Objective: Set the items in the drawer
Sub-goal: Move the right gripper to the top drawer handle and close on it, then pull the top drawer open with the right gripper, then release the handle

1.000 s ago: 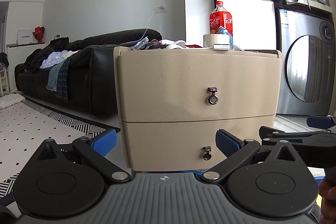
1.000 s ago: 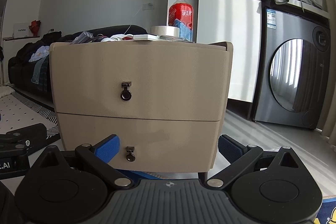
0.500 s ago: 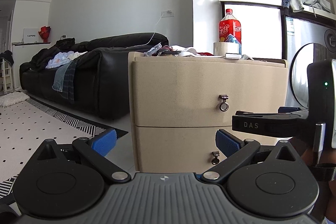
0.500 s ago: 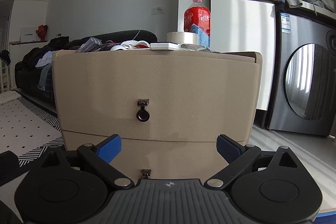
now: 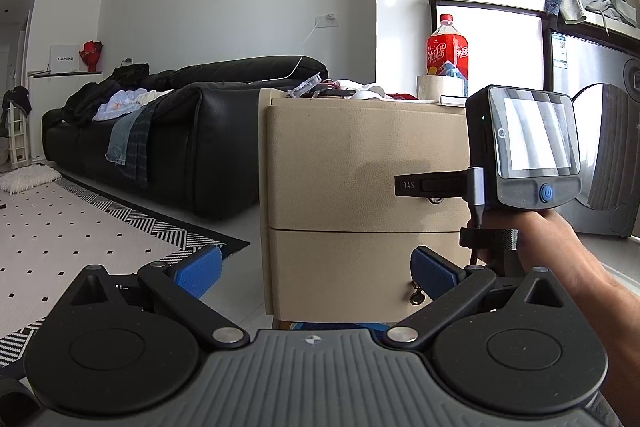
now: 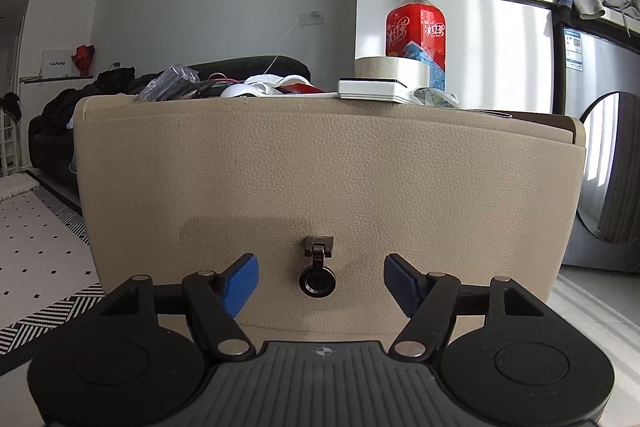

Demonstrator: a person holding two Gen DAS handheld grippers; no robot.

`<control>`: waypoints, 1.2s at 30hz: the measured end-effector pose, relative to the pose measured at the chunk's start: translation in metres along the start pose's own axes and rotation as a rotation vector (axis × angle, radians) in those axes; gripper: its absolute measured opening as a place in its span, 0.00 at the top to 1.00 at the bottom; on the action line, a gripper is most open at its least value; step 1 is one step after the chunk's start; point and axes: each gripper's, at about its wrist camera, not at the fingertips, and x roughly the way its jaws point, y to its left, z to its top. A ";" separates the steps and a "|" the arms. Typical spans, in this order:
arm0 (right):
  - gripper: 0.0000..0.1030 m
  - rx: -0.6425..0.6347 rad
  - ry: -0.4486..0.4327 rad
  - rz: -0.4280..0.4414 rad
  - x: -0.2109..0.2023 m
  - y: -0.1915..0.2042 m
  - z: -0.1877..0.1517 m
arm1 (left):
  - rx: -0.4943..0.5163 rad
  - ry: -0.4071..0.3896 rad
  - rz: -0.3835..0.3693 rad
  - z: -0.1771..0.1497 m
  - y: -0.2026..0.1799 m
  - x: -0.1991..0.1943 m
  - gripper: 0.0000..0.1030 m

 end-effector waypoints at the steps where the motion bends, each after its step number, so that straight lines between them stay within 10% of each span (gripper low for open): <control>1: 0.36 -0.006 0.004 -0.006 0.003 0.002 0.001 | -0.001 0.001 0.001 0.000 0.001 0.000 0.00; 13: 0.78 0.017 0.016 -0.024 0.015 0.003 0.006 | -0.005 0.010 0.005 0.000 0.003 0.002 0.00; 36: 0.84 0.013 0.001 -0.021 0.002 0.003 0.000 | -0.023 0.012 0.022 0.000 0.009 -0.001 0.00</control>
